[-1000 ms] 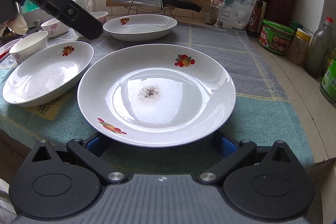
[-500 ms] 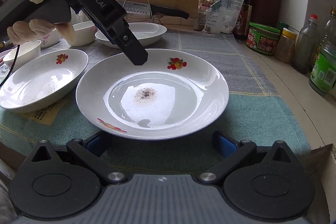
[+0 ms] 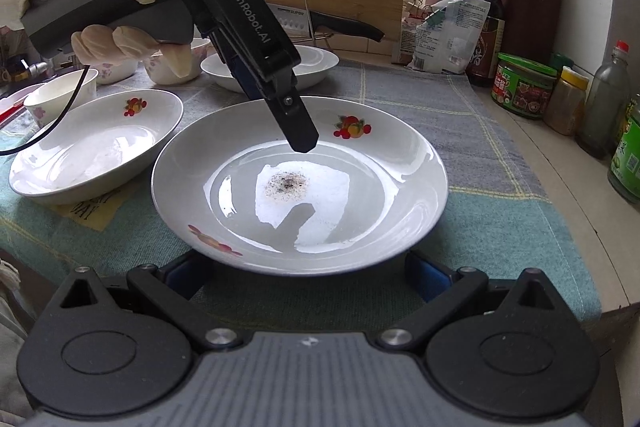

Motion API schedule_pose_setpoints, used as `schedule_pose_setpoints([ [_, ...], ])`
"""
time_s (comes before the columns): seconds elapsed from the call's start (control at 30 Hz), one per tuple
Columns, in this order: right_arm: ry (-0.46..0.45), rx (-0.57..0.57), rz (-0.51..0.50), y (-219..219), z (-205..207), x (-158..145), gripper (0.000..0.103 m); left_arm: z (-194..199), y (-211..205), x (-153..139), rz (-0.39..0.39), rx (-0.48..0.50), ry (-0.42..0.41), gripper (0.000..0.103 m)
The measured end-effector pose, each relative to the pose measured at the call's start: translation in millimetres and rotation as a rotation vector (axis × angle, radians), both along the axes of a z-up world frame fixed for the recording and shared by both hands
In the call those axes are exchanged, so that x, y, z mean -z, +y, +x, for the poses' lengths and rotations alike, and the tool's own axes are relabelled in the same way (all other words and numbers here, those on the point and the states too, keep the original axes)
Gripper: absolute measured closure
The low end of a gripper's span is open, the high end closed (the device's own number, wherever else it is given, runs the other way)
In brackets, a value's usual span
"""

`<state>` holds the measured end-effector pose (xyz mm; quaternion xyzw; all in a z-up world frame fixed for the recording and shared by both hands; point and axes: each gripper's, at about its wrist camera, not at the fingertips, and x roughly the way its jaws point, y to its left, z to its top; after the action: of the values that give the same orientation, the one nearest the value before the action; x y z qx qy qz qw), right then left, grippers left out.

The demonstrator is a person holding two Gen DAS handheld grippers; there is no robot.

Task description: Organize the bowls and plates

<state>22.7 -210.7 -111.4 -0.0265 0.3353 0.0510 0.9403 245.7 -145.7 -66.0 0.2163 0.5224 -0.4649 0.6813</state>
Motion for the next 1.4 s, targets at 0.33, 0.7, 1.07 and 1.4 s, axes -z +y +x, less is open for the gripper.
schedule_pose_setpoints([
  [0.33,-0.013,-0.044,0.003,-4,1,1,0.000,5,-9,6,0.034,0.022,0.038,0.026],
  [0.7,-0.005,-0.085,0.005,-8,3,-1,0.000,7,-16,10,0.049,0.044,0.045,0.026],
  [1.07,0.035,-0.135,0.001,-12,12,-4,0.000,6,-18,12,0.052,0.056,0.035,0.026],
  [1.4,0.061,-0.128,-0.018,-11,16,-6,0.000,2,-15,12,0.047,0.073,0.024,0.026],
])
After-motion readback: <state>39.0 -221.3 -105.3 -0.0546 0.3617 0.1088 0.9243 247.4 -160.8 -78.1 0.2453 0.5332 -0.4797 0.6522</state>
